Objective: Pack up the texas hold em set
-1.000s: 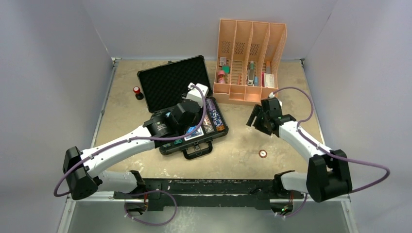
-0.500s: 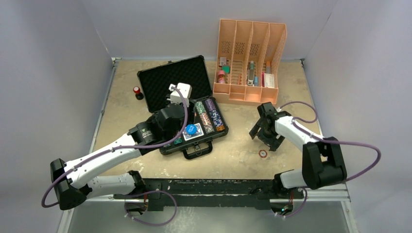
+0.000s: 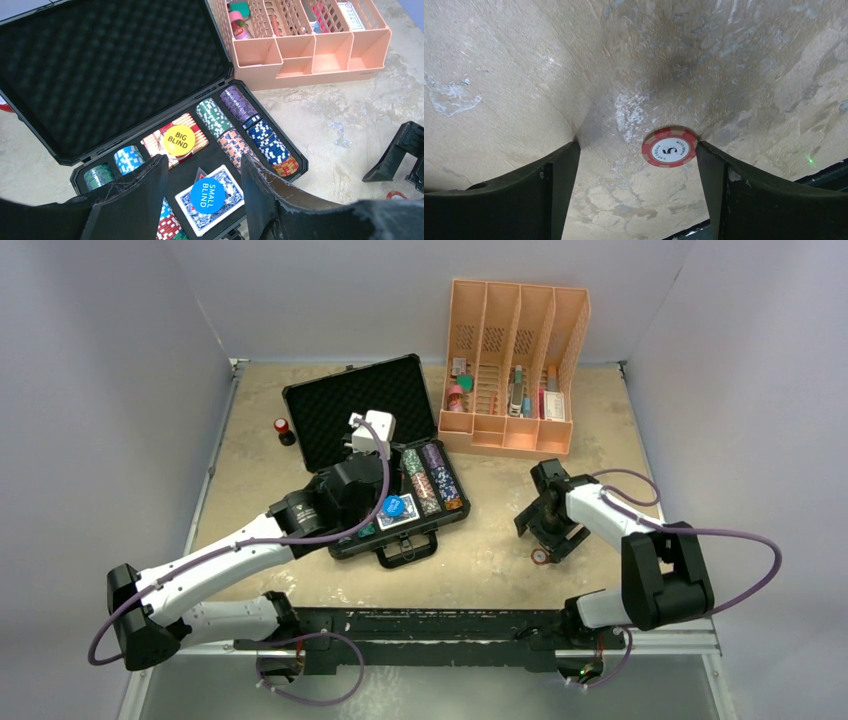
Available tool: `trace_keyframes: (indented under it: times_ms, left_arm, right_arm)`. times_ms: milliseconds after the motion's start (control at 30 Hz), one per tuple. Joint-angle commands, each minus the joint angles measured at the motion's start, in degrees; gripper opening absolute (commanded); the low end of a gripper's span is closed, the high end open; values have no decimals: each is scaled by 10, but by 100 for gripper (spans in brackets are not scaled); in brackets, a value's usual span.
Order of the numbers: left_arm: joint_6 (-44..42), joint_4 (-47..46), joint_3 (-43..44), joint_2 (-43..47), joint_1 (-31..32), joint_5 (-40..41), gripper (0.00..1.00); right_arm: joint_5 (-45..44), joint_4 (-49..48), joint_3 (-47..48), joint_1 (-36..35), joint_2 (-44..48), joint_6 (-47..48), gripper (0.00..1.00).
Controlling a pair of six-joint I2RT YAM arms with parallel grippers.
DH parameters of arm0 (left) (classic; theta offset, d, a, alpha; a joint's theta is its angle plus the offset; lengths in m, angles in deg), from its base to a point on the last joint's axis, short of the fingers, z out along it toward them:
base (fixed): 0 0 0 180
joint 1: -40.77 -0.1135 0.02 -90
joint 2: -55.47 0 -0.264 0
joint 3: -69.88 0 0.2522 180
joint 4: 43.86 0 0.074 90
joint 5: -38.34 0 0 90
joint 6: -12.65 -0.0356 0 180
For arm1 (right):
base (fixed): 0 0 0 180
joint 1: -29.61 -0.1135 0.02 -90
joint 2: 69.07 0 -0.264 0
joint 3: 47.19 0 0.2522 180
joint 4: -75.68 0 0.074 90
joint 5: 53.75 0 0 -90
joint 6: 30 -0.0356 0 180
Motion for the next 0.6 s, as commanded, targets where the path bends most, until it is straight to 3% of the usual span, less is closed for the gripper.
trace_keyframes:
  times_ms: [0, 233, 333, 433, 567]
  left_arm:
    - [7, -23, 3, -7, 0, -2, 54]
    - [6, -23, 4, -18, 0, -4, 54]
    - [6, -22, 4, -22, -1, -4, 54]
    - [6, -23, 5, -25, 0, -4, 55]
    - [5, -23, 7, -27, 0, -4, 55]
  right_arm:
    - [31, -28, -28, -2, -11, -9, 86]
    - [70, -121, -19, -2, 9, 85, 60]
    - [81, -133, -5, -2, 10, 113, 55]
    - [82, -131, 7, -1, 3, 135, 56]
    - [42, -85, 10, -4, 9, 124, 68]
